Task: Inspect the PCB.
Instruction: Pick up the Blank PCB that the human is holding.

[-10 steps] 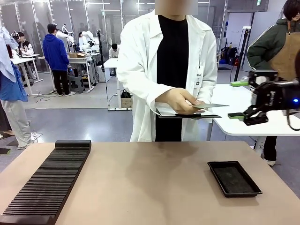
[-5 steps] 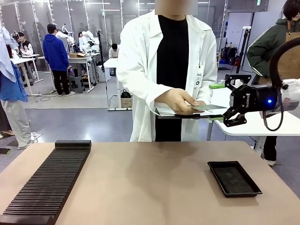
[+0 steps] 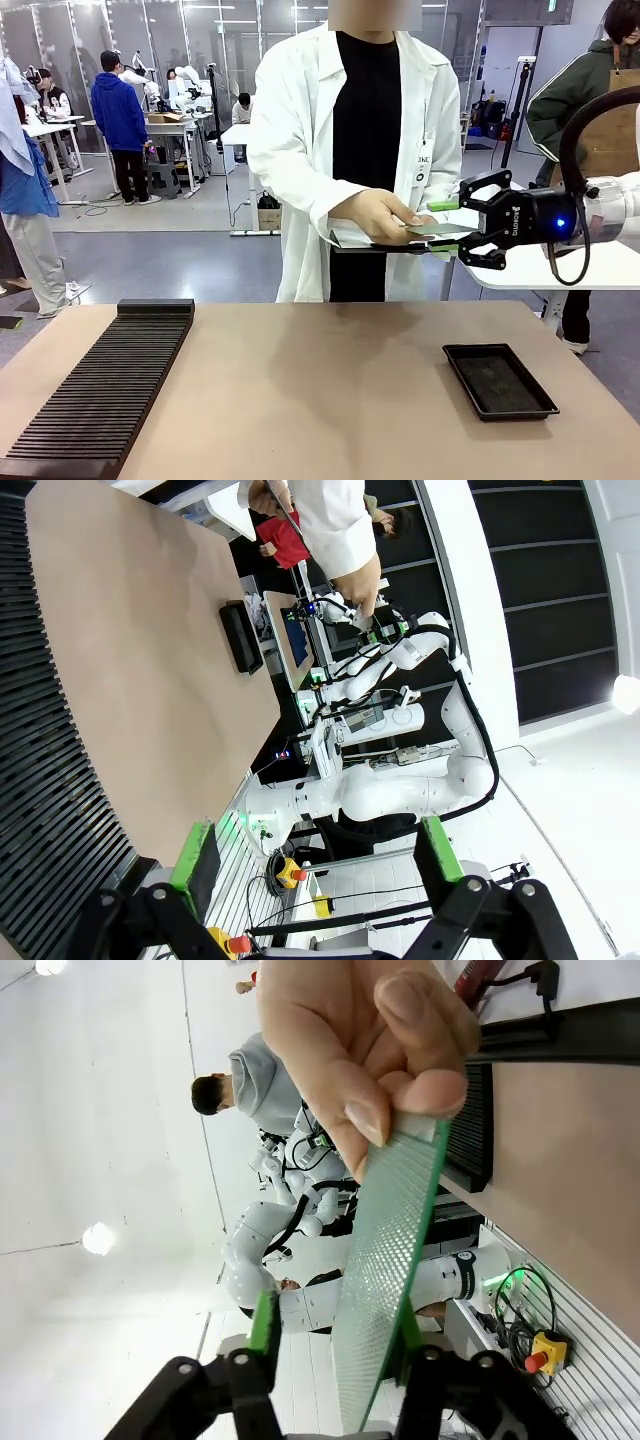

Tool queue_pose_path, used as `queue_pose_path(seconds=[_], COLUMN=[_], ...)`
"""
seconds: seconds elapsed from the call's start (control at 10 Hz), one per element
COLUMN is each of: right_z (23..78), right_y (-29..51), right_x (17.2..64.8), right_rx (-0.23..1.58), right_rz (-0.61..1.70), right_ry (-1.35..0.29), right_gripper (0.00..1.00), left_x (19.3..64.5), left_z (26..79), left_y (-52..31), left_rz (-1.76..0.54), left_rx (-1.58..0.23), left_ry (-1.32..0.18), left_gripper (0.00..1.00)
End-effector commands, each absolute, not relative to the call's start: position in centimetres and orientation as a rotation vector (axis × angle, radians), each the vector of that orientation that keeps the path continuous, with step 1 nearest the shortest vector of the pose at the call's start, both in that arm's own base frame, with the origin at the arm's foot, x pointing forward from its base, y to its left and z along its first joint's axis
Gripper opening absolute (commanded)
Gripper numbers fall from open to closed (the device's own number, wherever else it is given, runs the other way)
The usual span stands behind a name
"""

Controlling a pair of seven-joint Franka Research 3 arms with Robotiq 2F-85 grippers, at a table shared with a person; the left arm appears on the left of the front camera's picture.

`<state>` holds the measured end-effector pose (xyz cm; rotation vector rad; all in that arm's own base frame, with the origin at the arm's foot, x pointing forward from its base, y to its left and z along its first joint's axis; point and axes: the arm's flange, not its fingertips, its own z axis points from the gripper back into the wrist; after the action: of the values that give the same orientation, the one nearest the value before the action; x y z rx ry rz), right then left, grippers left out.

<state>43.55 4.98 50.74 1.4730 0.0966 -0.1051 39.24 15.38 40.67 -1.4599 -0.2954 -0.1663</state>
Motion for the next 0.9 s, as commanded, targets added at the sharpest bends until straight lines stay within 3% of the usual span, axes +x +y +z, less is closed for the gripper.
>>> queue_pose_path(seconds=[0.0, 0.1, 0.2, 0.8], right_z=[50.96, 50.92, 50.95, 50.08], right_y=[5.58, 5.46, 5.24, 4.78], right_x=[43.81, 43.74, 43.66, 43.00], right_rx=[1.478, 1.483, 1.485, 1.494], right_rz=[-0.147, -0.155, -0.160, -0.177], right_ry=[0.107, 0.103, 0.096, 0.094], right_gripper=[0.00, 0.04, 0.00, 0.00], left_x=[39.33, 39.33, 39.33, 39.33], left_z=[41.10, 41.10, 41.10, 41.10], left_y=[15.73, 15.73, 15.73, 15.73], left_rz=[-0.167, -0.167, -0.167, -0.167], left_rx=[-1.462, -1.462, -1.462, -1.462], left_ry=[-0.269, -0.269, -0.269, -0.269], left_gripper=[1.00, 1.00, 1.00, 1.00])
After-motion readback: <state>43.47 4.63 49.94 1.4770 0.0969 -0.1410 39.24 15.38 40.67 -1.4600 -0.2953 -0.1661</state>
